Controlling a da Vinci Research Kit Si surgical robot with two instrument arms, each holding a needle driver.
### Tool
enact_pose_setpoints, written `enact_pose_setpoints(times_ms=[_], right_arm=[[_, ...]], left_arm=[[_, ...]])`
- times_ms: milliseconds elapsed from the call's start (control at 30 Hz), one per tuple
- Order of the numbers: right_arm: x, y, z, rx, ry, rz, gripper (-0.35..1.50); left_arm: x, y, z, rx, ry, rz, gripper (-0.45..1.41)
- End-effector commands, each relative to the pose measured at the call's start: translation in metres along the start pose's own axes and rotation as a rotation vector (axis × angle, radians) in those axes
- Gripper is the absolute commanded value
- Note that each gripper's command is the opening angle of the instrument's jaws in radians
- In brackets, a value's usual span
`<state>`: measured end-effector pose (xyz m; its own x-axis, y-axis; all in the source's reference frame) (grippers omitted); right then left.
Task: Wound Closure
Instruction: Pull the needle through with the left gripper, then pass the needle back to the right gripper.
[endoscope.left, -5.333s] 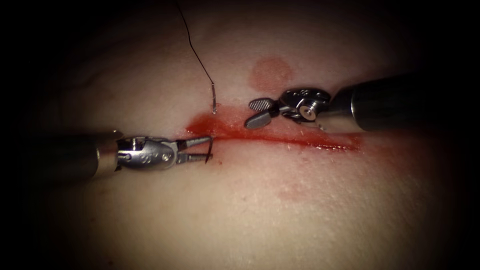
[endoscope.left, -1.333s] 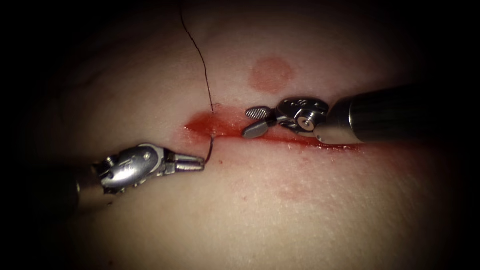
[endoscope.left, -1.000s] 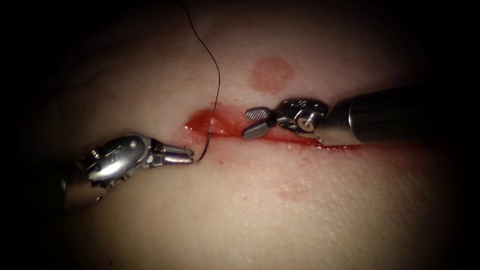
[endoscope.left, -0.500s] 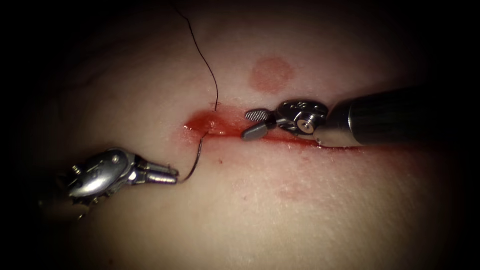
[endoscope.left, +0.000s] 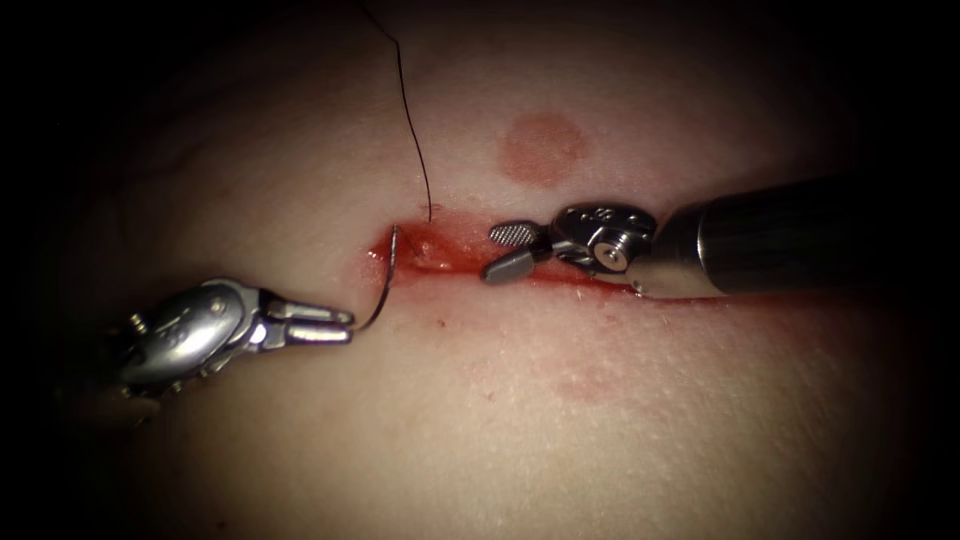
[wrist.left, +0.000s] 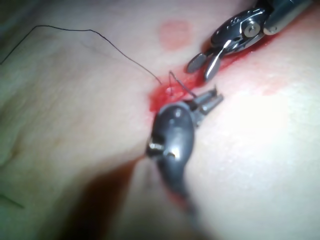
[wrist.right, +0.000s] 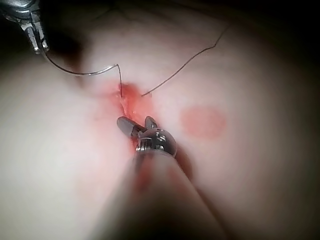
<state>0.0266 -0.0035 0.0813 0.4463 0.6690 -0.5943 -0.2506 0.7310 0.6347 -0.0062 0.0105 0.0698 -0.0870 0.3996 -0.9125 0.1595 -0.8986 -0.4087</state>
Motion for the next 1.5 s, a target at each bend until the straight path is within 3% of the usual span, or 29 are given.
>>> enact_pose_setpoints(times_ms=[33, 367, 733, 933, 1167, 1500], right_arm=[[-0.0002, -0.0003, 0.0007, 0.004, 0.005, 0.002, 1.25], [0.0006, -0.0009, 0.0003, 0.019, 0.012, 0.016, 1.25], [0.0009, -0.0009, 0.0003, 0.020, 0.018, 0.019, 1.25], [0.0022, -0.0015, -0.0008, 0.061, 0.050, 0.045, 1.25], [0.0044, -0.0047, -0.0018, 0.173, 0.108, 0.074, 1.25], [0.0059, -0.0064, -0.0006, 0.240, 0.145, 0.111, 1.20]], left_arm=[[-0.0003, -0.0004, 0.0007, 0.023, 0.010, 0.036, -0.35], [0.0025, -0.0024, -0.0001, 0.126, 0.034, 0.174, -0.35], [0.0045, -0.0041, 0.0003, 0.200, 0.041, 0.240, -0.35], [0.0043, -0.0036, 0.0008, 0.211, 0.030, 0.277, -0.35], [0.0038, -0.0021, 0.0015, 0.227, 0.010, 0.335, -0.35], [0.0029, 0.0005, 0.0033, 0.255, -0.019, 0.418, -0.35]])
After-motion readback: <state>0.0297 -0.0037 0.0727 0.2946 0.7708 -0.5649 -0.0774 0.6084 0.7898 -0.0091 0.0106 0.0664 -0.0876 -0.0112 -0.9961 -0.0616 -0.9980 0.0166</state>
